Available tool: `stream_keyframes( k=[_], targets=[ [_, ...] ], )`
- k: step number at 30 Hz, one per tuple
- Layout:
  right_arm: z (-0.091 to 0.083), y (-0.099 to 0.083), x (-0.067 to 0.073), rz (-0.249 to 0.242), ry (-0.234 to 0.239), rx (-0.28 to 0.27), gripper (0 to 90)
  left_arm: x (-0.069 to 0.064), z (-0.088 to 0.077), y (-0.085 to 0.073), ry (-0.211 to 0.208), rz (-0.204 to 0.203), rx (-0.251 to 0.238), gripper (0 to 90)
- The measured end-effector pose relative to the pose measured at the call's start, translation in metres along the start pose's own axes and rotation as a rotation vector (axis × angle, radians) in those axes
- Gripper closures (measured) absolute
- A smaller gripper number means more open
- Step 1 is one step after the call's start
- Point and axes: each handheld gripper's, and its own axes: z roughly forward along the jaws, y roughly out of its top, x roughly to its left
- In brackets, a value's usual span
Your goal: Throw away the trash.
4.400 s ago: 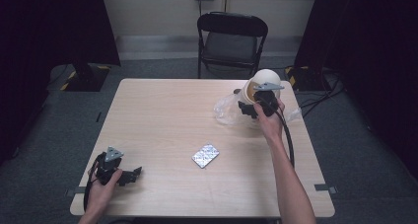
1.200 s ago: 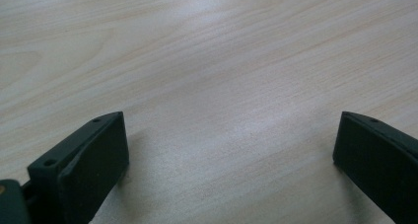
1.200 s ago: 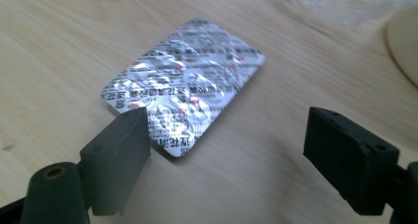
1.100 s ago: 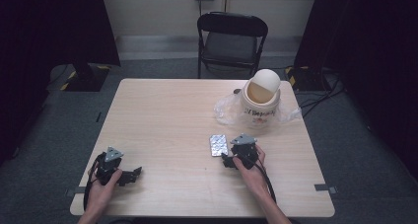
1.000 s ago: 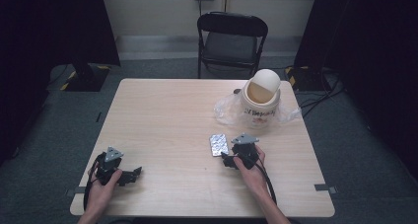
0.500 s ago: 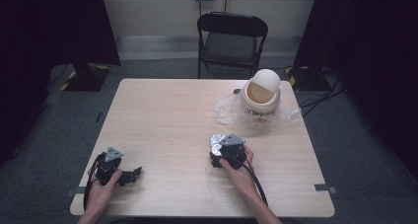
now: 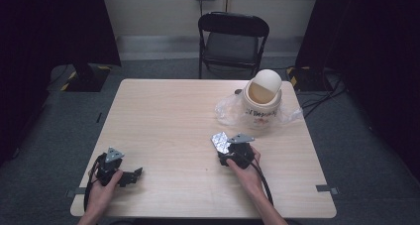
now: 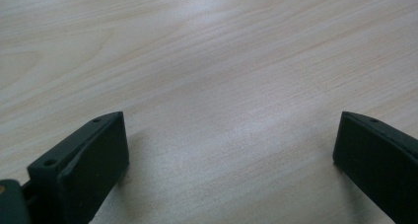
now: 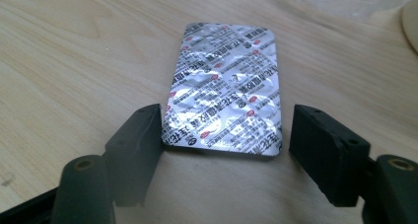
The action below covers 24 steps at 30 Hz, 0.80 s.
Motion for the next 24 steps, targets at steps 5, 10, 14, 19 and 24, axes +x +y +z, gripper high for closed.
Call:
stream_keyframes(
  k=[5, 10, 14, 19, 24],
  targets=[
    [0.002, 0.001, -0.001, -0.006, 0.014, -0.003, 28.2, 0.000, 0.000, 0.000, 0.000, 0.000, 0.000, 0.0],
    [0.008, 0.007, 0.002, -0.009, 0.024, 0.000, 25.2, 0.000, 0.000, 0.000, 0.000, 0.000, 0.000, 0.0],
    [0.012, 0.010, 0.002, -0.003, 0.026, 0.009, 24.0, 0.000, 0.000, 0.000, 0.000, 0.003, 0.002, 0.0],
    [0.011, 0.010, -0.003, 0.016, 0.028, -0.004, 33.9, 0.000, 0.000, 0.000, 0.000, 0.003, 0.002, 0.0],
    [0.010, 0.009, -0.004, 0.013, 0.031, -0.015, 34.1, 0.000, 0.000, 0.000, 0.000, 0.003, 0.002, 0.0]
  ],
)
